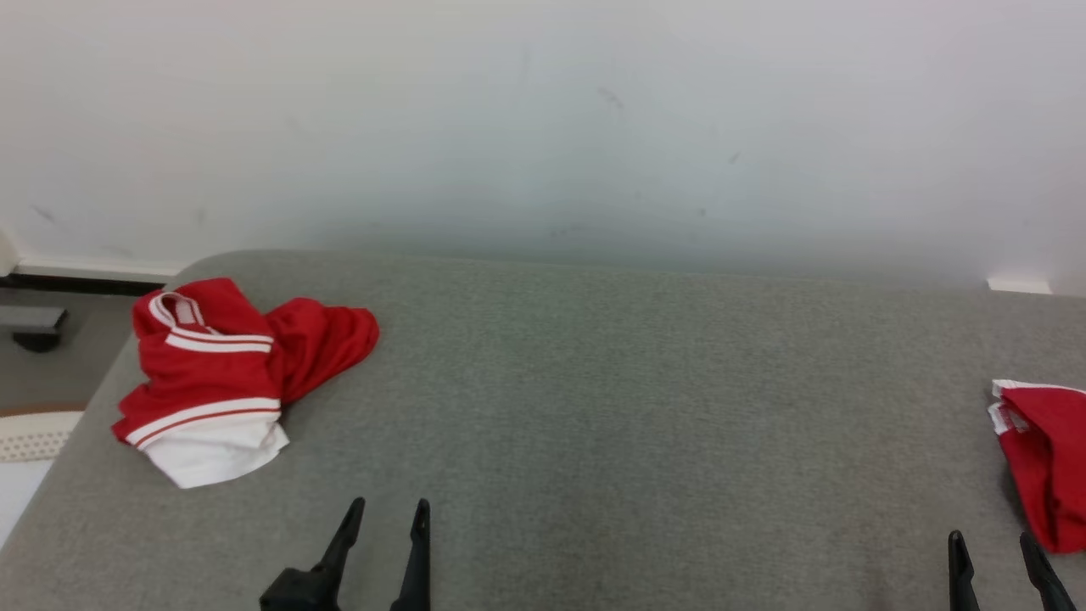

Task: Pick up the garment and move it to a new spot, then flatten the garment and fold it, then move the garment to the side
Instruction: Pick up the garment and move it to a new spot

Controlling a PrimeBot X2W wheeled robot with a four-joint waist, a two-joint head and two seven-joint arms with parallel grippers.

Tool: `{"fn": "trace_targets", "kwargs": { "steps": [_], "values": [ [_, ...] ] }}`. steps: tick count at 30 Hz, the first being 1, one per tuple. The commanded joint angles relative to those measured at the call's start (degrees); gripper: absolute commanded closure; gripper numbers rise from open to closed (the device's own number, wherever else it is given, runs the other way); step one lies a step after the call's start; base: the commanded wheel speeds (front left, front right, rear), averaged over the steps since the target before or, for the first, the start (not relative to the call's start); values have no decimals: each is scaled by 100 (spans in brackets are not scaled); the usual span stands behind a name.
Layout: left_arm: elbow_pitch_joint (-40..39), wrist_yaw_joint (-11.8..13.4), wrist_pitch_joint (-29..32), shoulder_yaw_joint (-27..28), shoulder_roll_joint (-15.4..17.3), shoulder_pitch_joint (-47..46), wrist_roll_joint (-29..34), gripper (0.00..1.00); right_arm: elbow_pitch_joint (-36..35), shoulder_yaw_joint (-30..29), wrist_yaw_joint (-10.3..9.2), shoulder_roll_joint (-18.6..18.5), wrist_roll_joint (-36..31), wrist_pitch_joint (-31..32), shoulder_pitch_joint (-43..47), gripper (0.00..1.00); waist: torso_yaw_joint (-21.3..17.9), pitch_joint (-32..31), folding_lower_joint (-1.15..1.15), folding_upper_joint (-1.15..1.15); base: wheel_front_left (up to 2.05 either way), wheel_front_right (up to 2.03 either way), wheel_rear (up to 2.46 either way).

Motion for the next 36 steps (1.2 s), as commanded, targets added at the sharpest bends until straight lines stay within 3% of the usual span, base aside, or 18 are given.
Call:
{"fn": "trace_targets", "kwargs": {
  "steps": [1,9,14,19,23,31,36],
  "values": [
    [-40,25,-1,-18,27,-28,-38,0,-60,1,-16,4,15,-6,76,0,447,51,0,0,0,0,0],
    [-192,128,-1,-35,26,166,-94,0,-67,276,-16,2,-4,-6,-80,0,1612,135,0,0,0,0,0],
    [-305,197,-1,76,27,354,-169,0,-46,537,-16,-3,-57,-6,-177,0,1918,160,0,0,0,0,0],
    [-441,222,-1,168,26,289,-193,0,-107,624,-16,-66,-75,-6,-229,0,1944,317,0,0,0,0,0],
    [-619,293,-1,419,23,-32,-155,0,-265,576,-16,-291,-9,-6,-425,0,1837,832,0,0,0,0,0],
    [-409,332,0,819,44,-1341,-144,0,-733,297,-16,-1253,262,-6,-1064,0,1690,2476,0,0,0,0,0],
    [11,360,294,924,179,-2287,-190,0,-907,87,-16,-1779,387,-6,-1302,0,1693,3063,0,0,0,0,0]
  ]
}}
